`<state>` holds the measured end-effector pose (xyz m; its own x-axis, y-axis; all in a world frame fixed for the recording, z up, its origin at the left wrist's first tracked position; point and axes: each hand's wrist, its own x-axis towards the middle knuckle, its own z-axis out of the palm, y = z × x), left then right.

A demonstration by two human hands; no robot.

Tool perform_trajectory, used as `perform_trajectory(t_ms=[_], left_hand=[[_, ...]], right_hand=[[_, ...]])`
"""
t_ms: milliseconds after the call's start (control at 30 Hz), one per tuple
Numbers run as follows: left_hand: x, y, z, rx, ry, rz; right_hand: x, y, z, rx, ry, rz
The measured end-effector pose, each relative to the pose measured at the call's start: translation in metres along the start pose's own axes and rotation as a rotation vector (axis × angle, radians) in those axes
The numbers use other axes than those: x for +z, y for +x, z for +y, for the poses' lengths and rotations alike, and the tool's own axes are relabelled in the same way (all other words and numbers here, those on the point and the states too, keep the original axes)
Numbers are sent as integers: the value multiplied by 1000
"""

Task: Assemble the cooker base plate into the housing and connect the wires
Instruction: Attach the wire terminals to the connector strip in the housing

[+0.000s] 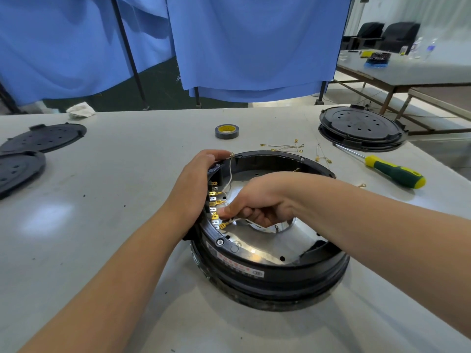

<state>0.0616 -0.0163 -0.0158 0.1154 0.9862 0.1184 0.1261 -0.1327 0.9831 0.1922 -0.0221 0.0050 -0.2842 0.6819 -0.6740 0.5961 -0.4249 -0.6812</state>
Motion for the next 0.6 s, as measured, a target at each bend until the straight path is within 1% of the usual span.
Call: perform_trajectory(t_ms=[133, 333, 467, 600], left_hand=[[-3, 0, -2, 11, 14, -5], [-4, 2, -4, 7, 13, -4], [-5, 2, -5, 14, 15, -4], [-4, 3, -6, 2, -1, 0]], right_hand=[[-2, -2, -1, -16, -47, 3], [-8, -6, -1, -57, -215, -15], [-10, -11, -1, -65, -254, -86], [-12, -10, 1, -82, -249, -86]])
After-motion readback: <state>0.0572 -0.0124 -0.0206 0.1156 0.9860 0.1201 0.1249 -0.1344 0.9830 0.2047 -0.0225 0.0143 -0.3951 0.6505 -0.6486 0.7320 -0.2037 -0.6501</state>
